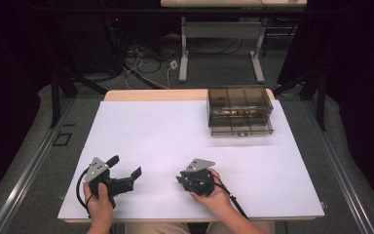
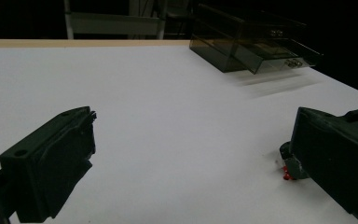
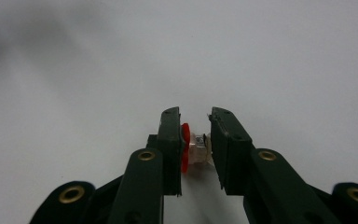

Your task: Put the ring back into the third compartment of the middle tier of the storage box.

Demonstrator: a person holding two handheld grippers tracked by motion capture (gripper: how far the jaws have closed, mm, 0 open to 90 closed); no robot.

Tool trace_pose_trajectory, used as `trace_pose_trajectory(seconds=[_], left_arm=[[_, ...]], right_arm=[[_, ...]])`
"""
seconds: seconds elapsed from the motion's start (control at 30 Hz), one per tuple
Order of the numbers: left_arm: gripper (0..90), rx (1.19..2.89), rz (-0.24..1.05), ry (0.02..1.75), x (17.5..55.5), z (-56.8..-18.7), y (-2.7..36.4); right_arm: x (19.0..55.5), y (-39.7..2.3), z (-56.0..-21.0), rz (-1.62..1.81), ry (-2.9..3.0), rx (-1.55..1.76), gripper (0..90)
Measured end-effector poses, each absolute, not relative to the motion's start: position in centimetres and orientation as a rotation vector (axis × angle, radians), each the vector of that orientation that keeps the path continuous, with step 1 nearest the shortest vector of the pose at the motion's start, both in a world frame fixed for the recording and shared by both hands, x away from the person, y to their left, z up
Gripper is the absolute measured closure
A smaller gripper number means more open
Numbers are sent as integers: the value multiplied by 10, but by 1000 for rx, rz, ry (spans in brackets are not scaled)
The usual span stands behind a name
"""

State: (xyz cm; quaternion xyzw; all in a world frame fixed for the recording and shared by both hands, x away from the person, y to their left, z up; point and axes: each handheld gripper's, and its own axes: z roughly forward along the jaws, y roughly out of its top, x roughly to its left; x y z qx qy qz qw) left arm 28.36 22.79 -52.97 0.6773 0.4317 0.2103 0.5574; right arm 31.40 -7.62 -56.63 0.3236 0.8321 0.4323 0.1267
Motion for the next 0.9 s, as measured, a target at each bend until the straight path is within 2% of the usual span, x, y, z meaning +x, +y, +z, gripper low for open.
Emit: trace_pose_trajectory(seconds=[0.9], left_arm=[[2,1599,496,1019,284,-530,228]], right_arm=[[316,-84,-559,1294,2366,995,751]])
